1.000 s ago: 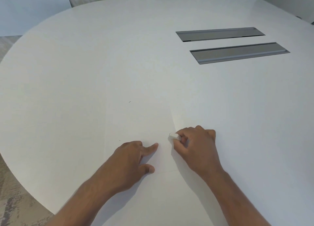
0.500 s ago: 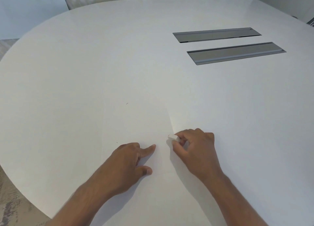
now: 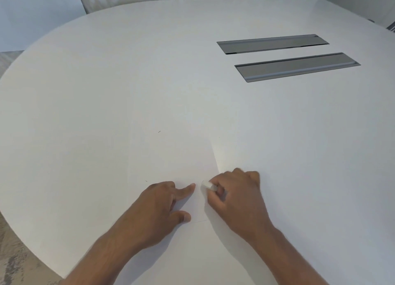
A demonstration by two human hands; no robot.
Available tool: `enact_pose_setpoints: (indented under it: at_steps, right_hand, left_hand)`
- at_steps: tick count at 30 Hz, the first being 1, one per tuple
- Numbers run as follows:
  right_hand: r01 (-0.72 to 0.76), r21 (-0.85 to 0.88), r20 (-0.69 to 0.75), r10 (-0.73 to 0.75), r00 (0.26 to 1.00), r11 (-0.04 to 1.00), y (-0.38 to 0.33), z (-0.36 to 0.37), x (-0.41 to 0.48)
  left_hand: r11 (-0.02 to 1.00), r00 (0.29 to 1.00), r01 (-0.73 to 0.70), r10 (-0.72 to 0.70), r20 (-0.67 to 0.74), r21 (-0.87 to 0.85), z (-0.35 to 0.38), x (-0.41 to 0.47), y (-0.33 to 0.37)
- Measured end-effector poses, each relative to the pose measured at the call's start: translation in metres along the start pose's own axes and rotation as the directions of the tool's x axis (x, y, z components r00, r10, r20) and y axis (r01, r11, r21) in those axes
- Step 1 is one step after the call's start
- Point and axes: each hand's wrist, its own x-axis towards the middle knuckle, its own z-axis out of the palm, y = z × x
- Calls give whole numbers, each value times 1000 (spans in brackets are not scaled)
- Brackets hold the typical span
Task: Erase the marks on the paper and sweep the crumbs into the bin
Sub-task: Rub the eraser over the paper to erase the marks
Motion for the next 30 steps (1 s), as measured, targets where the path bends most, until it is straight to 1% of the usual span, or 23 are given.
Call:
enact_pose_setpoints:
  at_steps: [2, 3, 4, 6, 7, 10, 11, 12, 15, 16, 17, 19, 20, 21, 22, 24, 25, 28, 30]
  right_hand:
    - [63, -47, 7, -62, 998, 997, -2, 2, -8]
    - [42, -77, -16, -43, 999, 996, 2, 2, -4]
    - [-13, -81, -44, 10, 999, 997, 6, 0, 1]
    - [-108, -35, -79, 105, 991, 994, 11, -5, 9]
    - [-111, -23, -69, 109, 992, 994, 10, -5, 9]
    - [14, -7, 61, -13, 998, 1000, -2, -1, -6]
    - [42, -8, 83, -41, 996, 999, -4, -1, -10]
    - [36, -21, 75, -34, 997, 999, -2, -2, -9]
    - [-103, 13, -19, 103, 994, 995, 8, -9, 3]
    - [-101, 22, -8, 101, 995, 995, 7, -10, 2]
    - [-52, 9, 38, 52, 998, 999, 2, -10, -2]
    - [54, 28, 181, -58, 982, 998, -12, -9, -16]
    - [71, 33, 214, -77, 974, 997, -14, -8, -20]
    - [60, 15, 204, -62, 977, 998, -12, -10, -18]
    - [20, 1, 155, -20, 988, 1000, -5, -12, -13]
    - [-91, 29, 31, 90, 995, 995, 8, -18, -2]
    - [-136, 64, 1, 136, 991, 989, 13, -22, 2]
    - [-197, 223, -3, 203, 979, 955, 17, -32, 4]
    - [-196, 269, -5, 205, 979, 943, 16, -34, 3]
  left_hand:
    - [1000, 1000, 1, -1, -1, 6, 0, 0, 1]
    - [1000, 1000, 1, -1, 2, 9, 0, 0, 0]
    - [1000, 1000, 1, -1, 4, 10, 0, 0, 0]
    - [1000, 1000, 2, -2, 0, 3, 0, 0, -1]
    - [1000, 1000, 3, -3, -2, 0, 0, 0, -1]
    - [1000, 1000, -8, 8, -3, -1, 0, 0, 0]
    - [1000, 1000, -8, 8, -2, 0, 0, 0, 0]
    - [1000, 1000, -6, 6, -1, 2, 0, 0, 0]
    - [1000, 1000, -3, 3, 1, 1, 0, 0, -2]
    - [1000, 1000, -2, 2, -1, -3, 1, 0, -1]
    - [1000, 1000, -2, 2, -3, -7, 1, 0, -1]
    - [1000, 1000, -4, 4, 0, -1, 0, 0, -1]
    - [1000, 1000, -7, 7, 3, 7, 0, 1, -1]
    - [1000, 1000, -8, 8, 5, 10, 0, 1, -2]
    - [1000, 1000, -6, 6, 5, 5, 0, 1, -2]
    - [1000, 1000, -3, 3, 2, -7, 0, 0, -2]
    - [1000, 1000, -1, 1, 1, -7, 1, -1, -2]
    - [1000, 1000, -2, 2, 1, 0, 0, 0, -2]
    - [1000, 1000, -4, 4, 2, 4, 0, 1, -2]
